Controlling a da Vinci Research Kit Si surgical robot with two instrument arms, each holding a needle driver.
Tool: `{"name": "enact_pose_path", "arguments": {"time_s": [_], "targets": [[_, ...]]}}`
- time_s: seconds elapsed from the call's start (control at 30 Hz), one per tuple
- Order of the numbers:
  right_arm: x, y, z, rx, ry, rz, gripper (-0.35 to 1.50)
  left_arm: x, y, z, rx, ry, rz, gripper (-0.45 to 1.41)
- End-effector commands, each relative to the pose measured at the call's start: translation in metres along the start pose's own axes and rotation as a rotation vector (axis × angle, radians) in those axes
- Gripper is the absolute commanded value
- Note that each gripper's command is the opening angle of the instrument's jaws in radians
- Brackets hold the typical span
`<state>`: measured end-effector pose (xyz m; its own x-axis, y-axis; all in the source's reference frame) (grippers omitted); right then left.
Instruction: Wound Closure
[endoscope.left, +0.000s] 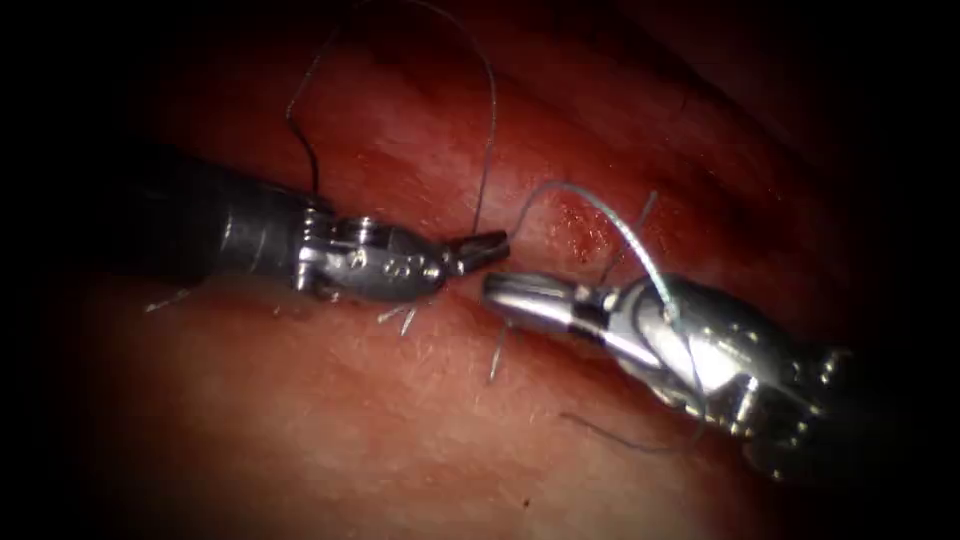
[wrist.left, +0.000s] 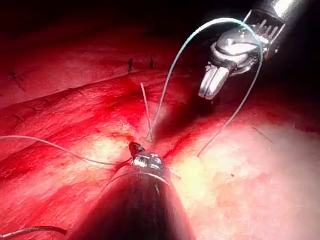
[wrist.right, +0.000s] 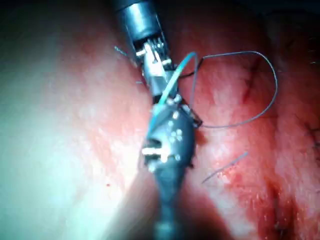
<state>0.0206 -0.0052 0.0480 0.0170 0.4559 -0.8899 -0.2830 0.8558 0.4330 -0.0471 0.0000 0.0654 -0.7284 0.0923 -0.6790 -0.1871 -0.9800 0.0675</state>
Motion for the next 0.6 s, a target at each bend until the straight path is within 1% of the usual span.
{"name": "enact_pose_path", "arguments": {"time_s": [0.03, 0.13, 0.27, 0.3, 0.33, 0.37, 0.43, 0.47, 0.5, 0.53, 0.57, 0.6], "targets": [[0.0005, 0.0004, 0.0013, -0.004, 0.011, -0.009, -0.35, 0.0004, 0.0009, 0.0005, 0.003, -0.02, 0.017, -0.45], [0.0013, 0.0012, 0.0021, -0.026, 0.013, -0.013, -0.35, 0.0013, 0.0018, 0.0002, 0.018, -0.041, 0.036, -0.45], [0.0014, 0.0018, 0.0027, -0.041, 0.01, -0.017, -0.35, 0.0023, 0.0026, -0.0001, 0.018, -0.05, 0.056, -0.45], [0.0014, 0.002, 0.0029, -0.055, 0.006, -0.017, -0.1, 0.0025, 0.0028, -0.0003, 0.017, -0.05, 0.06, -0.45], [0.0014, 0.0023, 0.0031, -0.071, 0.002, -0.016, 0.27, 0.0029, 0.003, -0.0006, 0.009, -0.047, 0.069, -0.45], [0.0014, 0.0025, 0.0031, -0.084, -0.002, -0.016, 0.47, 0.0029, 0.0031, -0.0008, 0.008, -0.047, 0.069, -0.45], [0.0014, 0.0029, 0.0031, -0.108, -0.007, -0.016, 0.71, 0.0031, 0.0031, -0.0013, 0.005, -0.045, 0.074, -0.45], [0.0012, 0.0035, 0.0029, -0.146, -0.019, -0.017, 0.96, 0.003, 0.0028, -0.0022, -0.002, -0.04, 0.073, -0.45], [0.0009, 0.004, 0.0027, -0.169, -0.026, -0.02, 1.06, 0.0029, 0.0024, -0.0034, -0.011, -0.035, 0.071, -0.45], [0.0007, 0.0041, 0.0027, -0.171, -0.036, -0.023, 1.08, 0.0029, 0.0022, -0.0039, -0.012, -0.037, 0.076, -0.45], [0.0, 0.0044, 0.0025, -0.182, -0.083, -0.03, 1.08, 0.0031, 0.0018, -0.0053, -0.009, -0.043, 0.088, -0.45], [0.0, 0.0044, 0.0025, -0.182, -0.083, -0.03, 1.08, 0.0031, 0.0018, -0.0053, -0.009, -0.043, 0.088, -0.45]]}}
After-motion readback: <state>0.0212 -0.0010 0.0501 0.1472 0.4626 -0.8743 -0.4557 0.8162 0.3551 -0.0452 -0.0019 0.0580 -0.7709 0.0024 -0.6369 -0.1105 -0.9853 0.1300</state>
